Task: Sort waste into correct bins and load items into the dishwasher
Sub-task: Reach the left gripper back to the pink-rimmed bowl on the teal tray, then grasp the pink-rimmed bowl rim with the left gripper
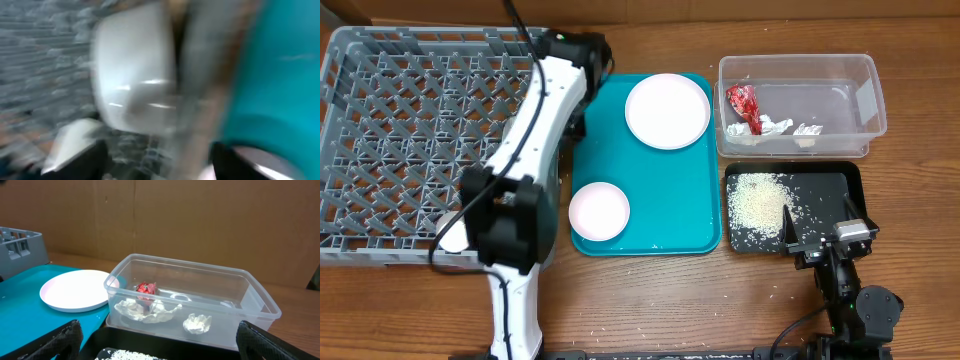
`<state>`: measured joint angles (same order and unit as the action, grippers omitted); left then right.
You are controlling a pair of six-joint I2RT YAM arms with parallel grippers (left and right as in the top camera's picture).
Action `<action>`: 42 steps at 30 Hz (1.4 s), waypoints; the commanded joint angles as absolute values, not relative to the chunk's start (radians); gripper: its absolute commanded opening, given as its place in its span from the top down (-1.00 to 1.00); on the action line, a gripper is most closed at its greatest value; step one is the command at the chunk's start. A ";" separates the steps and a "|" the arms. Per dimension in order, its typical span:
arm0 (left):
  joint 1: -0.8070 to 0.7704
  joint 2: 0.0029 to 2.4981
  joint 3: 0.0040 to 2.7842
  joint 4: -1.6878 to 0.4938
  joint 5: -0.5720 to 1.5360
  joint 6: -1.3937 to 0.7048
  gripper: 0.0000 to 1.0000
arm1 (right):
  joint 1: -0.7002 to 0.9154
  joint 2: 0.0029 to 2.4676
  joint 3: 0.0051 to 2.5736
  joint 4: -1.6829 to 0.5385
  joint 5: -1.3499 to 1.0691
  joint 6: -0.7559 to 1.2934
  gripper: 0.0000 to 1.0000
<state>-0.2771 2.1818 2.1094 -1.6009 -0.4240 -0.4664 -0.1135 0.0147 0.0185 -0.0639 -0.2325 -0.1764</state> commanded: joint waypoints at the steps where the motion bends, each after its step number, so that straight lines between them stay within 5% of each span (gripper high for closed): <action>1: -0.276 1.983 2.161 -1.529 0.093 -0.269 -1.00 | -0.118 0.003 0.008 -0.057 -0.233 -0.171 -1.00; 6: -0.276 1.887 2.161 -1.544 0.352 -0.125 -1.00 | -0.118 0.003 0.008 -0.057 -0.233 -0.171 -0.99; 8: -0.276 1.883 2.160 -1.635 0.281 -0.142 -0.64 | -0.118 0.003 0.008 -0.057 -0.233 -0.171 -0.99; 16: -0.327 1.878 1.789 -1.571 -0.027 -0.432 -0.08 | -0.118 0.003 0.008 -0.057 -0.233 -0.171 -0.99; 33: -0.296 1.879 1.231 -1.061 -0.075 -0.479 0.25 | -0.118 0.003 0.008 -0.057 -0.233 -0.171 -0.99; 37: -0.300 1.879 1.219 -1.021 0.023 -0.446 0.73 | -0.118 0.003 0.008 -0.057 -0.233 -0.171 -1.00; 42: -0.337 1.879 1.311 -1.055 0.091 -0.379 0.63 | -0.118 0.003 0.008 -0.057 -0.233 -0.171 -0.99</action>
<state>-0.3084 1.8812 1.2362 -1.0531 0.0132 -0.4496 -0.1135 0.0147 0.0185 -0.0639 -0.2321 -0.1772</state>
